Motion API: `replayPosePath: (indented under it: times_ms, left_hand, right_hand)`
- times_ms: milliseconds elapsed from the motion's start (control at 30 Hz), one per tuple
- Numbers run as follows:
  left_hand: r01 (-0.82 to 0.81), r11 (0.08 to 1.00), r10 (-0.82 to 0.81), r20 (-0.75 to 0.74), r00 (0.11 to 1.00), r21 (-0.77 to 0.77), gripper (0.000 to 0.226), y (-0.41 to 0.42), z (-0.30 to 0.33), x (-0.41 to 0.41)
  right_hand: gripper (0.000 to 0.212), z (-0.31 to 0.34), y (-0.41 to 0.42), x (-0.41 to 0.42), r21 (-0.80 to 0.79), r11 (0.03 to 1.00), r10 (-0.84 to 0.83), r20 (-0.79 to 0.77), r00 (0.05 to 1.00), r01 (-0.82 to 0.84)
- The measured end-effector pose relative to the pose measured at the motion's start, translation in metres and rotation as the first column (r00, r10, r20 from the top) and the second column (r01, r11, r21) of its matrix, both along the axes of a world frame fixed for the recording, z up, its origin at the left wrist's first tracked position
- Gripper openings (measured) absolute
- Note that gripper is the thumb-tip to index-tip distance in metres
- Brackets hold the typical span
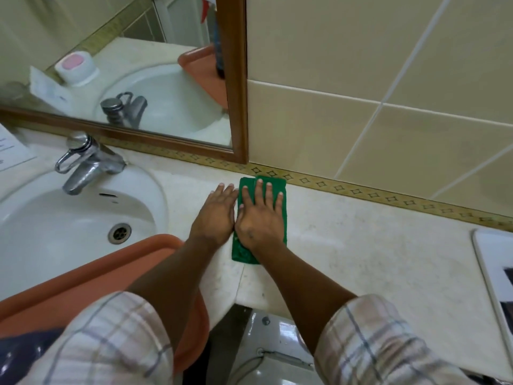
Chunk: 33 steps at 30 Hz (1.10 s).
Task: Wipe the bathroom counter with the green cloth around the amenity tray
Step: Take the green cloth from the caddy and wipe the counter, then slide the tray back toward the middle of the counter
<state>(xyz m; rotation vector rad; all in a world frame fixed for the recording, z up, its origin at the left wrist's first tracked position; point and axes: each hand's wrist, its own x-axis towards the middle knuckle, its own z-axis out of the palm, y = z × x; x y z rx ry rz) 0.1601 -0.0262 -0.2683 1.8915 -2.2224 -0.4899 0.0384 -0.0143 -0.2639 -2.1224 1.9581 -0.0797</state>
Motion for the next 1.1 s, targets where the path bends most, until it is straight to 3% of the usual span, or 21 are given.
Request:
replayPosePath:
  times_ms: [100,200,267,333,367,433,533,600,700,800,900,1000,1100]
  left_hand:
    - [-0.004,1.000,0.004,-0.013,1.000,-0.012,0.052,0.000,0.000,0.003]
    - [-0.003,0.998,0.000,-0.050,0.999,-0.060,0.050,0.004,0.005,0.003]
    - [-0.015,0.996,0.005,-0.098,0.995,-0.093,0.046,0.008,0.011,0.006]
    - [-0.078,0.987,0.047,-0.214,0.976,-0.137,0.042,0.010,0.020,-0.003]
    - [-0.152,0.975,0.102,-0.282,0.954,-0.160,0.040,0.010,0.026,-0.005]
    - [-0.226,0.948,0.163,-0.266,0.950,-0.223,0.034,0.007,0.041,-0.030]
    - [0.024,0.947,-0.087,-0.183,0.979,-0.320,0.027,0.006,0.062,-0.132]
    - [0.272,0.911,-0.357,-0.262,0.897,-0.309,0.026,0.013,0.071,-0.220]
    - [0.554,0.797,-0.603,-0.250,0.758,-0.240,0.034,0.022,0.080,-0.352]
    - [0.662,0.747,-0.662,-0.144,0.735,-0.054,0.040,0.031,0.085,-0.452]
    - [0.699,0.715,-0.699,0.084,0.711,0.035,0.031,0.034,0.085,-0.497]
    - [0.665,0.744,-0.661,0.212,0.720,0.062,0.028,0.035,0.079,-0.513]
    - [0.657,0.753,-0.635,0.275,0.722,0.016,0.029,0.038,0.074,-0.520]
  right_hand:
    - [0.063,0.006,0.000,0.002,0.023,1.000,0.010,0.024,1.000,-0.010]
    - [0.061,0.023,0.005,-0.011,0.020,1.000,-0.026,0.217,0.976,0.022]
    - [0.058,0.036,0.018,-0.039,-0.025,0.992,-0.108,0.355,0.929,0.125]
    - [0.055,0.047,0.048,-0.103,-0.100,0.936,-0.266,0.429,0.863,0.338]
    - [0.054,0.051,0.066,-0.139,-0.136,0.878,-0.357,0.455,0.816,0.460]
    - [0.051,0.057,0.110,-0.217,-0.154,0.703,-0.575,0.453,0.682,0.695]
    - [0.047,0.064,0.188,-0.329,-0.131,0.356,-0.831,0.409,0.378,0.925]
    - [0.046,0.067,0.227,-0.374,-0.120,0.160,-0.901,0.388,0.195,0.980]
    - [0.050,0.066,0.268,-0.408,-0.016,-0.038,-0.915,0.403,-0.028,0.999]
    - [0.050,0.051,0.299,-0.426,0.115,-0.119,-0.858,0.488,-0.160,0.986]
    - [0.051,0.039,0.312,-0.434,0.205,-0.150,-0.792,0.561,-0.242,0.967]
    - [0.055,0.031,0.314,-0.445,0.292,-0.176,-0.715,0.619,-0.326,0.940]
    - [0.037,0.030,0.318,-0.453,0.356,-0.207,-0.657,0.640,-0.399,0.911]
